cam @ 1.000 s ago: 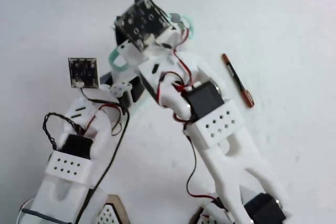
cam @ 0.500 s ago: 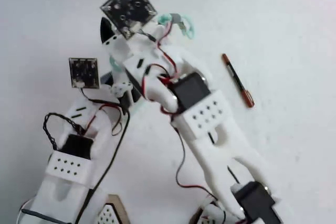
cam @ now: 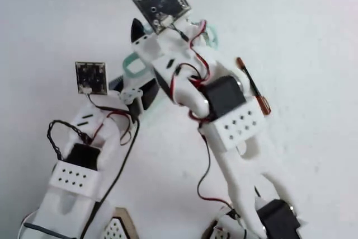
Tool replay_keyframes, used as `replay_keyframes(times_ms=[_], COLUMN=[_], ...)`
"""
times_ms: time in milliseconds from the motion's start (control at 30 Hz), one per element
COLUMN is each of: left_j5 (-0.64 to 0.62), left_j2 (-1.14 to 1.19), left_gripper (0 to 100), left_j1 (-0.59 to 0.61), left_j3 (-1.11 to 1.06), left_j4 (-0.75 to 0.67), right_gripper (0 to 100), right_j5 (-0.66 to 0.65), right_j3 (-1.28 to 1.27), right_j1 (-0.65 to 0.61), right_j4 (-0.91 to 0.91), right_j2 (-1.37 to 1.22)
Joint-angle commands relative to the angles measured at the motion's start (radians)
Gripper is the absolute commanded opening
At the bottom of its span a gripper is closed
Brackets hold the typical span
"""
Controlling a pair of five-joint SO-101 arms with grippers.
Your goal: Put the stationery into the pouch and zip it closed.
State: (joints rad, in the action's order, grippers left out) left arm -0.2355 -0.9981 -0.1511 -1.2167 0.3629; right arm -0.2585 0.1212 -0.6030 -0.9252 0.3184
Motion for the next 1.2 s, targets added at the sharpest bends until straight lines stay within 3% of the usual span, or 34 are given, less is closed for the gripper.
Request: replay_keyframes(times_ms=[0, 367, 600, 833, 967, 1167], left_j5=[0.011, 0.011, 0.011, 0.011, 0.011, 0.011], left_j2=[-0.013, -0.013, -0.013, -0.013, -0.013, -0.013], left_gripper=[28, 28, 28, 28, 28, 28], left_j1=[-0.004, -0.004, -0.004, -0.004, -0.004, -0.004], left_j3=[0.005, 0.005, 0.005, 0.005, 0.005, 0.005], left_j4=[-0.023, -0.021, -0.021, -0.021, -0.018, -0.018], right_gripper=[15.2, 15.2, 15.2, 15.2, 15.2, 15.1], right_j5=[0.005, 0.005, 0.005, 0.005, 0.003, 0.006], right_j3=[0.011, -0.184, -0.164, -0.166, -0.166, -0.164], right_j1=[0.002, -0.002, -0.002, 0.004, 0.008, 0.133], right_j4=[-0.018, 0.005, 0.013, 0.125, 0.285, 0.403], right_j2=[0.056, 0.059, 0.165, 0.249, 0.206, 0.088])
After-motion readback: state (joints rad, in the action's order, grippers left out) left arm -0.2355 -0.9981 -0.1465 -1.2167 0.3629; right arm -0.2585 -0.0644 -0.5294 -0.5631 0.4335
